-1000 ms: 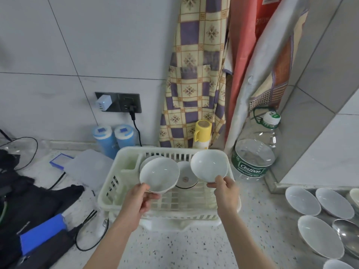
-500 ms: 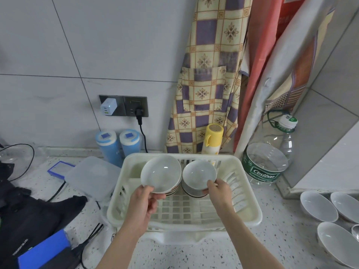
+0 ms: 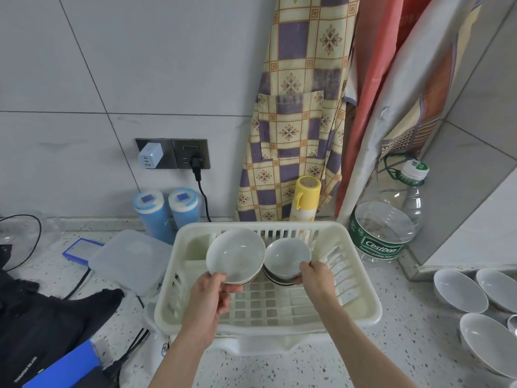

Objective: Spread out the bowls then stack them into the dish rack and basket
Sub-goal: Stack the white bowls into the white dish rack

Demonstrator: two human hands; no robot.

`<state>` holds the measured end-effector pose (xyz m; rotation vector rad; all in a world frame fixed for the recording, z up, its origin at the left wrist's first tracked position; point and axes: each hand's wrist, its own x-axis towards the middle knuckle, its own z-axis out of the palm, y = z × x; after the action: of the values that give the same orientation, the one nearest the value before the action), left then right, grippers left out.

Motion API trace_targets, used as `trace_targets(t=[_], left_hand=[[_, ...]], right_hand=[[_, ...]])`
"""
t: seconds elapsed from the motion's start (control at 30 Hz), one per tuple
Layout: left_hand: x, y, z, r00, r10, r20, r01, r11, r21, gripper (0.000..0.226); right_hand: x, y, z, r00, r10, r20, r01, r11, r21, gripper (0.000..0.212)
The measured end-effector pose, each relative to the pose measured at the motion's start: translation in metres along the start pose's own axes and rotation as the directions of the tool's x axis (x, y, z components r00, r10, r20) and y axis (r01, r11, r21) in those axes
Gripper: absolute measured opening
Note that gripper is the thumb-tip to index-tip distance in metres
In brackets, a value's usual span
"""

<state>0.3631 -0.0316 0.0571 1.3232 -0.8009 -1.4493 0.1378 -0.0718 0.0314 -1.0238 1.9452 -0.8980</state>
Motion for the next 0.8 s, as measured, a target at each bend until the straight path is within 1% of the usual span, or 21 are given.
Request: trace_targets(t=[0.23, 0.4, 0.57, 0.67, 0.8], left_hand=[[0.001, 0.002, 0.004, 1.000, -0.023, 0.000, 0.023, 1.000, 0.020, 0.021], [0.003, 0.002, 0.008, 0.998, -0.064, 0.009, 0.064, 0.998, 0.010, 0.021], [0.009, 0.001, 0.019, 0.996, -0.091, 0.021, 0.090, 0.996, 0.021, 0.022], [0.014, 0.000, 0.029, 0.994, -0.102, 0.044, 0.100, 0.994, 0.031, 0.020], [0.021, -0.001, 0.045, 0.992, -0.113, 0.060, 0.107, 0.990, 0.095, 0.018]], right_hand=[[0.000, -0.001, -0.001, 1.000, 0.026, 0.011, -0.026, 1.000, 0.011, 0.021], [-0.002, -0.002, -0.002, 1.000, 0.016, 0.023, -0.017, 1.000, 0.018, 0.022], [-0.003, 0.001, -0.002, 0.999, 0.000, 0.038, 0.000, 1.000, -0.002, 0.026], [-0.001, 0.003, -0.002, 0.999, 0.028, 0.046, -0.028, 1.000, 0.004, 0.032], [0.002, 0.005, -0.001, 0.999, 0.039, 0.031, -0.039, 0.999, -0.005, 0.035]])
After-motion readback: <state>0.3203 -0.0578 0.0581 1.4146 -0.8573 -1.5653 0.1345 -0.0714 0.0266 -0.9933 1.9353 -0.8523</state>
